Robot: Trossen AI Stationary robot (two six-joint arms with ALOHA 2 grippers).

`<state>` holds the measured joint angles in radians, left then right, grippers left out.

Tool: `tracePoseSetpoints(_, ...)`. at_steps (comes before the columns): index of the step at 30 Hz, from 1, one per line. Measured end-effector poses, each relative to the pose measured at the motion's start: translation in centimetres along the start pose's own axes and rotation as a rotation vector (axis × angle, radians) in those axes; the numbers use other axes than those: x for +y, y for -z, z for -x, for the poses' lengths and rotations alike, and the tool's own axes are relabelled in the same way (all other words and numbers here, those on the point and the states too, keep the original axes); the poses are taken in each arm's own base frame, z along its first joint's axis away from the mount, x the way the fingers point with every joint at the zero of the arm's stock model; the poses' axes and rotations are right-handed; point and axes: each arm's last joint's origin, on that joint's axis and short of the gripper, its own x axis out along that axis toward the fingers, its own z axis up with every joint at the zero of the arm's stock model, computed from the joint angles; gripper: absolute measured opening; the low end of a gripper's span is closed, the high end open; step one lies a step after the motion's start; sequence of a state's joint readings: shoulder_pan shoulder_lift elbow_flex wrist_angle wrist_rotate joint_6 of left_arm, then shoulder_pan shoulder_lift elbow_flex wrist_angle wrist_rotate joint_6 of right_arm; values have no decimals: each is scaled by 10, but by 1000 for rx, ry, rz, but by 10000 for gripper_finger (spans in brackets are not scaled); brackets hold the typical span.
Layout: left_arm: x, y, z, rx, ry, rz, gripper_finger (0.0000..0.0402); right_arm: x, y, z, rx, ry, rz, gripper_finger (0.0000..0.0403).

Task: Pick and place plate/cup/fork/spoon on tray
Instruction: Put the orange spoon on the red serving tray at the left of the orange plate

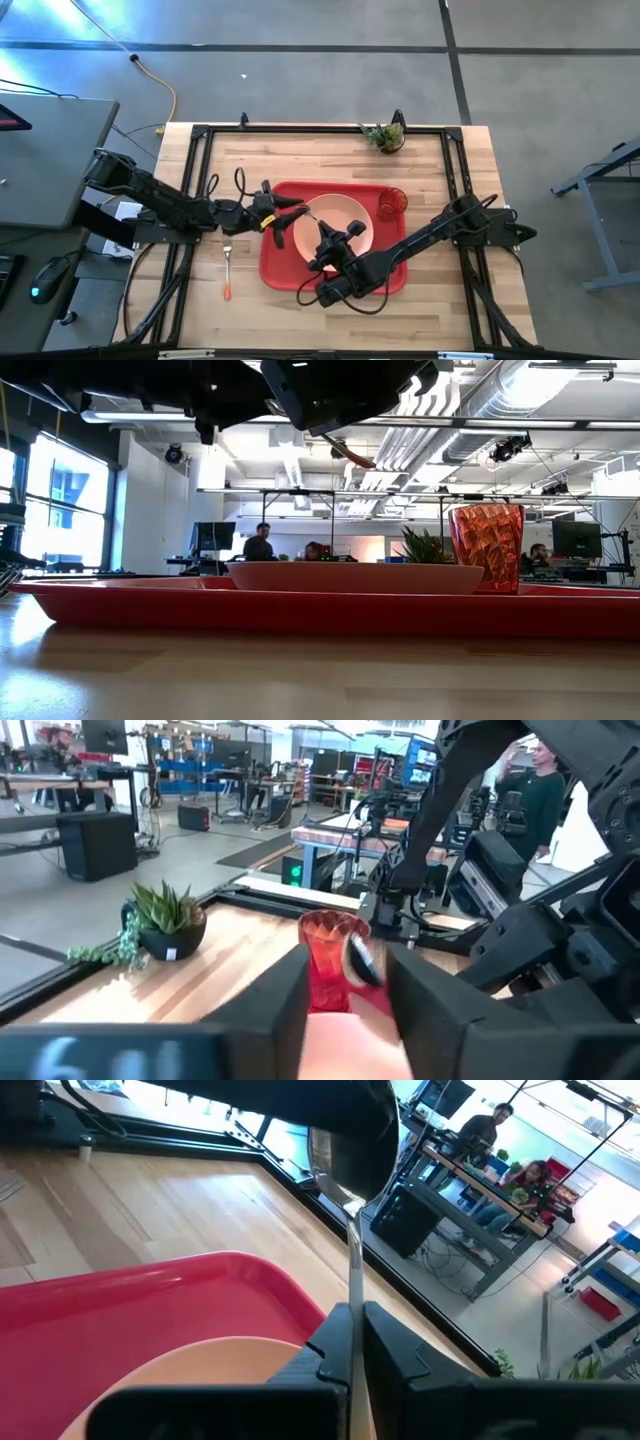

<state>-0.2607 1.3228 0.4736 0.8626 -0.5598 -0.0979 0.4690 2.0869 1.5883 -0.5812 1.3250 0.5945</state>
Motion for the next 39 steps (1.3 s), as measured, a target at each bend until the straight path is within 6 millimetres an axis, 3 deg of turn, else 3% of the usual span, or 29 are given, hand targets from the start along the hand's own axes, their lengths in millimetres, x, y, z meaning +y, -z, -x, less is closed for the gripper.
tracePoseSetpoints(5,0,0,0,2,-1,-9,26,1,1,0,18,-25,2,6)
tracePoseSetpoints(7,0,1,0,11,-1,-18,11,1,1,0,25,-36,1,14)
tracePoseSetpoints(14,11,-4,6,81,-33,-82,7,2,0,0,20,-33,-15,65)
tracePoseSetpoints(20,42,-34,3,211,37,-123,6,3,1,1,52,-90,17,96)
tracePoseSetpoints(26,78,-58,0,488,126,-123,6,5,1,1,74,-136,16,103)
tracePoseSetpoints(34,99,-37,-7,626,298,-4,8,10,3,3,150,-274,47,103)
tracePoseSetpoints(39,114,-21,-9,751,316,12,10,10,3,5,163,-298,48,103)
